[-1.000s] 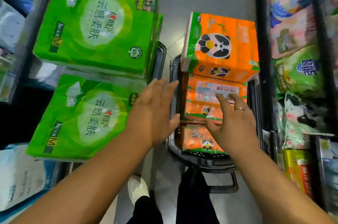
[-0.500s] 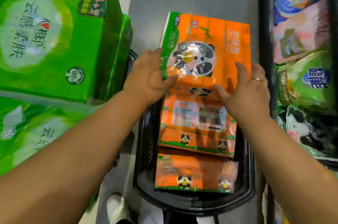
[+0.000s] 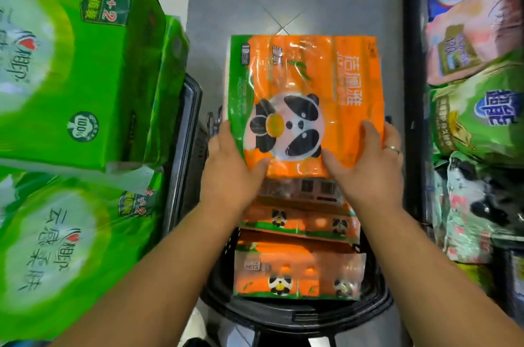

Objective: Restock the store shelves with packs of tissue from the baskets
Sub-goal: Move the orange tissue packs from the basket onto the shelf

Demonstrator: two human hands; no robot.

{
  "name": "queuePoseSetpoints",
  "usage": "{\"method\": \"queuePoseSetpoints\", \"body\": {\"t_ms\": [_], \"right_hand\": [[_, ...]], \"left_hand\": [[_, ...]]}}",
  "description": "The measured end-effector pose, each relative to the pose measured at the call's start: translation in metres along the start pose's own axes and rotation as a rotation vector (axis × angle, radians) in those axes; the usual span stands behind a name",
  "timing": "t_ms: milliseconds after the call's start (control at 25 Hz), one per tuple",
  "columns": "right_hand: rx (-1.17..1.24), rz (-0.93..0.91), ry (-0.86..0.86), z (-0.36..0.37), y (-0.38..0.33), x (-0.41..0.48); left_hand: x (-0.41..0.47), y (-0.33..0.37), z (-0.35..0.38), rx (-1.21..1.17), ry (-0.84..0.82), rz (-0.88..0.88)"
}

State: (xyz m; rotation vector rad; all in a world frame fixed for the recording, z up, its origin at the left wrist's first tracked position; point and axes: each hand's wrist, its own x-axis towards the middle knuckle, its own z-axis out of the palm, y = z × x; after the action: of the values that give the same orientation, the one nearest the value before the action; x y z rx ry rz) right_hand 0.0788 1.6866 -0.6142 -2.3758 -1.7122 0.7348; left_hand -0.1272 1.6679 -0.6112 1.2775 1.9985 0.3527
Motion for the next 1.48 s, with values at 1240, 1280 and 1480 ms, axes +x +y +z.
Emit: {"method": "queuePoseSetpoints", "body": {"t_ms": [1240,1280,1480], "right_hand": [[1.150,0.720,-0.198,0.035,0.018,-0.129],[1.116,0.662,-0.203,0.031,0.014,-0.132],[0.970,0.414,-0.259,0.011,-0.025,-0.167]], "left_hand": [[-0.019,-0.040,-0.037,-0.067,-0.414,-0.099],[-0.033,-0.047,-0.041,-0.124,-0.373,-0.121],[-0.110,-0.085,-0.081,-0.407,-0.180,-0.158]]}}
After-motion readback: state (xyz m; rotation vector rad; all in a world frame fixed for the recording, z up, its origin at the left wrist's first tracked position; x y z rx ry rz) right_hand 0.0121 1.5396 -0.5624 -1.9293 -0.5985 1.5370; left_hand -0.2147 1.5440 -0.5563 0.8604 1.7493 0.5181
